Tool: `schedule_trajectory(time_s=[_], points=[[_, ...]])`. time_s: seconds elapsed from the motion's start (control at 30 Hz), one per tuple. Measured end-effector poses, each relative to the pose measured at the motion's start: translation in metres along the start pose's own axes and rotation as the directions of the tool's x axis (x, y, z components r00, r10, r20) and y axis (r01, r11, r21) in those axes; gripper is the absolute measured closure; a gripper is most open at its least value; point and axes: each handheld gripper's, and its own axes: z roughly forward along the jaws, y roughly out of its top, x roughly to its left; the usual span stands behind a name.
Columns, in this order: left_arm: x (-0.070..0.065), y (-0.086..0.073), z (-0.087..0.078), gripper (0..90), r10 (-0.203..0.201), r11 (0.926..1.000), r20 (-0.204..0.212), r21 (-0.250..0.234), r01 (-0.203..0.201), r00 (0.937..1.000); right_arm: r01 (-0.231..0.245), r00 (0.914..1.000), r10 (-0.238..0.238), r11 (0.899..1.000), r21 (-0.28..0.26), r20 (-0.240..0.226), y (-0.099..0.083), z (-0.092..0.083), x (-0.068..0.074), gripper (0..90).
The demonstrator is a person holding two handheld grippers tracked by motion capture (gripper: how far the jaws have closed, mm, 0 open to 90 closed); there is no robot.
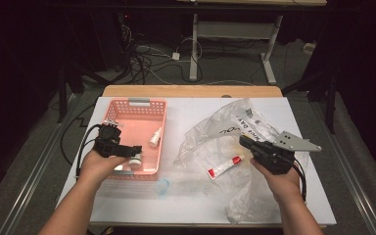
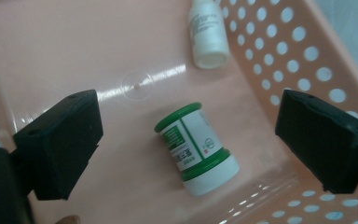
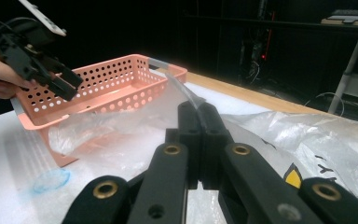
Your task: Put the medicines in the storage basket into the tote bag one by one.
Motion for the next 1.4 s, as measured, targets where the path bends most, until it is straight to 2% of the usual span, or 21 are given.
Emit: schedule_trajectory(time_s=[0.07,0.13,0.27,0.33,0.4,0.5,0.57,0.67,0.8,0.93,1.07,1.23,1.3,1.4], points=[[0.001,0.005,0.005,13.0,-0.007,0.9984,0.005,0.056,0.007,1.0,-0.001,1.0,0.001,1.0,0.0,0.0,0.0,0.0,0.0,90.0],[0.002,0.01,0.01,13.5,-0.012,0.9934,0.009,0.114,0.011,0.9999,-0.002,1.0,0.002,1.0,0.0,0.001,0.0,0.0,0.0,90.0],[0.003,0.019,0.019,15.6,-0.024,0.979,-0.014,0.202,0.026,0.9996,0.0,1.0,0.0,1.0,0.0,-0.002,0.0,0.0,0.001,90.0],[0.004,0.023,0.024,17.4,-0.043,0.9709,-0.002,0.236,0.042,0.9991,0.001,1.0,-0.001,1.0,0.0,0.001,0.0,0.0,0.001,90.0],[0.003,0.026,0.03,18.1,-0.062,0.9595,0.0,0.275,0.059,0.9981,0.0,1.0,0.0,1.0,0.0,-0.001,0.0,0.0,0.0,90.0],[0.002,0.029,0.038,22.9,-0.072,0.9371,-0.009,0.342,0.071,0.9974,-0.005,1.0,0.005,1.0,0.0,0.0,0.0,-0.001,0.0,90.0],[0.002,0.03,0.041,24.4,-0.083,0.929,-0.035,0.359,0.09,0.9959,-0.008,1.0,0.008,1.0,-0.002,0.0,0.0,-0.001,-0.001,90.0],[0.003,0.03,0.042,30.9,-0.099,0.9194,-0.048,0.378,0.11,0.9939,-0.008,1.0,0.008,1.0,-0.004,-0.001,0.0,-0.001,-0.001,90.0],[0.004,0.029,0.044,41.0,-0.105,0.9107,-0.05,0.396,0.116,0.9932,-0.007,1.0,0.007,1.0,-0.001,-0.002,0.0,-0.001,0.0,90.0],[0.003,0.029,0.046,46.8,-0.091,0.9067,-0.041,0.41,0.1,0.995,-0.007,1.0,0.007,1.0,-0.002,-0.001,0.0,-0.001,0.0,90.0],[0.002,0.029,0.046,49.4,-0.077,0.9087,-0.038,0.408,0.086,0.9963,-0.004,1.0,0.004,1.0,0.0,-0.002,0.0,0.0,0.0,90.0],[-0.001,0.029,0.047,50.6,-0.035,0.912,-0.044,0.407,0.05,0.9984,-0.007,1.0,0.007,1.0,0.002,-0.002,-0.001,0.0,0.0,90.0],[-0.003,0.029,0.046,50.7,-0.016,0.9155,-0.052,0.401,0.036,0.9985,-0.008,1.0,0.008,1.0,0.001,-0.002,0.0,0.0,0.001,90.0],[-0.005,0.029,0.045,50.7,0.01,0.9264,-0.069,0.376,0.017,0.9976,-0.004,1.0,0.004,1.0,0.0,-0.001,0.0,0.0,0.0,90.0]])
